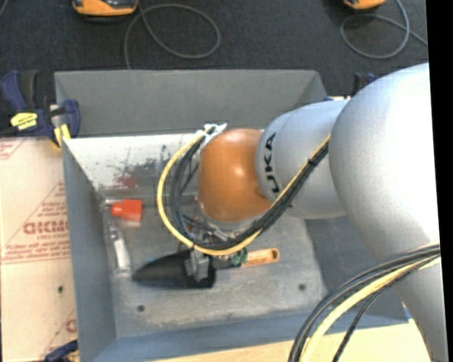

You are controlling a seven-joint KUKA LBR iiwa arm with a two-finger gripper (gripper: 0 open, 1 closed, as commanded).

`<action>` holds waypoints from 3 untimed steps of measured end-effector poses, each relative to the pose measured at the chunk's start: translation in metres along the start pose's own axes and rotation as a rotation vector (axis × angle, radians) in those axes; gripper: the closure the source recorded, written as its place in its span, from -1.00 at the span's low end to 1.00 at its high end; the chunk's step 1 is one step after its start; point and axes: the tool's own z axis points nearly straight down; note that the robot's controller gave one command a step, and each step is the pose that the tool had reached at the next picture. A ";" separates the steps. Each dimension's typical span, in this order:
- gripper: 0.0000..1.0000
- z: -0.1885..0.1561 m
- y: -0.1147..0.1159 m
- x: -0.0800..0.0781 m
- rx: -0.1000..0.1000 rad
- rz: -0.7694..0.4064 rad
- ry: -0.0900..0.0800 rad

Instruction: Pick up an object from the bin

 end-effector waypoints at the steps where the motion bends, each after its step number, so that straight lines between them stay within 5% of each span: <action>1: 1.00 -0.001 0.000 0.000 0.000 0.001 -0.001; 3: 1.00 -0.029 -0.001 0.002 0.000 0.003 0.005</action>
Offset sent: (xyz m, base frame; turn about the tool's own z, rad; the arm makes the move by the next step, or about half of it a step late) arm 0.0000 0.0001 0.0652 0.0000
